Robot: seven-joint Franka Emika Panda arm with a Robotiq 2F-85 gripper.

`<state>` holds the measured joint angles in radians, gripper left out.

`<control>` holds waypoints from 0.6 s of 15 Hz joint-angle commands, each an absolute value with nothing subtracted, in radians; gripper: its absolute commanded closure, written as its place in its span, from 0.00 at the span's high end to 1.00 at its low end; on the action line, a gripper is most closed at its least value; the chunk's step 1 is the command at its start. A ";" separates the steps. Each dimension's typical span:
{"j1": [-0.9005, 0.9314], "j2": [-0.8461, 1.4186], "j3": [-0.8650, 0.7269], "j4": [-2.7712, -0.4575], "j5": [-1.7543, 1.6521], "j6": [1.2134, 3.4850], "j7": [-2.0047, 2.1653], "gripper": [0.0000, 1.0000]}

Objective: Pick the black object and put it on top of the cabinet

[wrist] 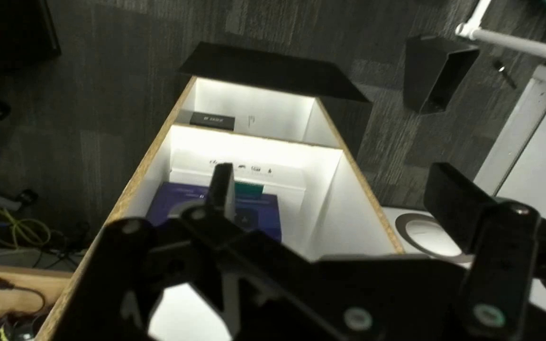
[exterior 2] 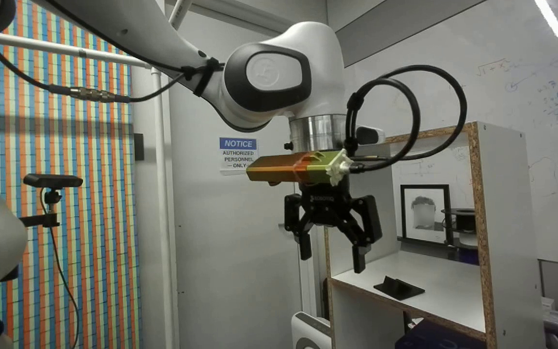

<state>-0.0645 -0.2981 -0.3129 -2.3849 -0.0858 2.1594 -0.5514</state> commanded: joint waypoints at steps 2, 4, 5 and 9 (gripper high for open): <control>-0.065 -0.182 -0.299 -2.366 0.011 2.441 -0.555 1.00; -0.053 -0.123 -0.289 -2.371 0.099 2.580 -0.554 1.00; -0.049 -0.095 -0.282 -2.374 0.145 2.643 -0.558 1.00; -0.016 0.020 -0.255 -2.356 0.332 2.807 -0.600 1.00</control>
<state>-0.0437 -0.0584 -0.2628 -2.3899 0.2194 2.7111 -0.5577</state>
